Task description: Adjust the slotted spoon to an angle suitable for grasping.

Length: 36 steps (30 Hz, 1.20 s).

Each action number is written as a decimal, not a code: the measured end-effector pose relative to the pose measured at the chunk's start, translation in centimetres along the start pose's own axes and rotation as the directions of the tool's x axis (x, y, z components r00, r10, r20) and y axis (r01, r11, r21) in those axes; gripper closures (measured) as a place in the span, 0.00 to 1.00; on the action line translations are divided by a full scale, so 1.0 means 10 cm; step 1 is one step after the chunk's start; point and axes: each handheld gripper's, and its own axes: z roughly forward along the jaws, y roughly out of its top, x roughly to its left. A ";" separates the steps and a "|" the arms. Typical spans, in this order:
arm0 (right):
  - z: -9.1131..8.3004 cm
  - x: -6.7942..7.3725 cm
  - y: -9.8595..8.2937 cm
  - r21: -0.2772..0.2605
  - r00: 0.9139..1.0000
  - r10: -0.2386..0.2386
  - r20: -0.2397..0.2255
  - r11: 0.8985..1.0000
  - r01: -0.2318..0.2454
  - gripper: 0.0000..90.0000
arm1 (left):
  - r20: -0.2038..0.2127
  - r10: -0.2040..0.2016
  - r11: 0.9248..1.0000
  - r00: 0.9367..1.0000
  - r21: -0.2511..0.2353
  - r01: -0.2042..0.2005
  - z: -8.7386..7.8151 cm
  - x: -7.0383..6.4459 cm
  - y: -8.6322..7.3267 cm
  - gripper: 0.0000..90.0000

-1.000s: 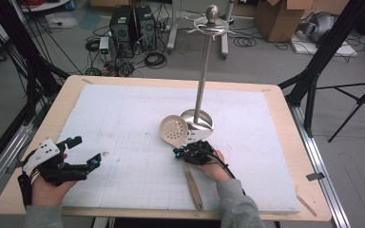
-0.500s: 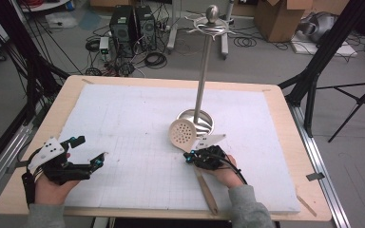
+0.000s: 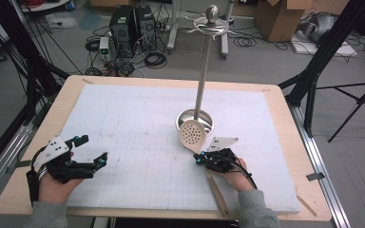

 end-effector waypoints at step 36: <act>-0.46 -0.25 -0.34 -0.005 0.980 0.060 0.189 0.998 -0.060 1.00 | 0.035 0.002 1.000 0.999 0.017 -0.002 0.15 -0.02 0.00 0.03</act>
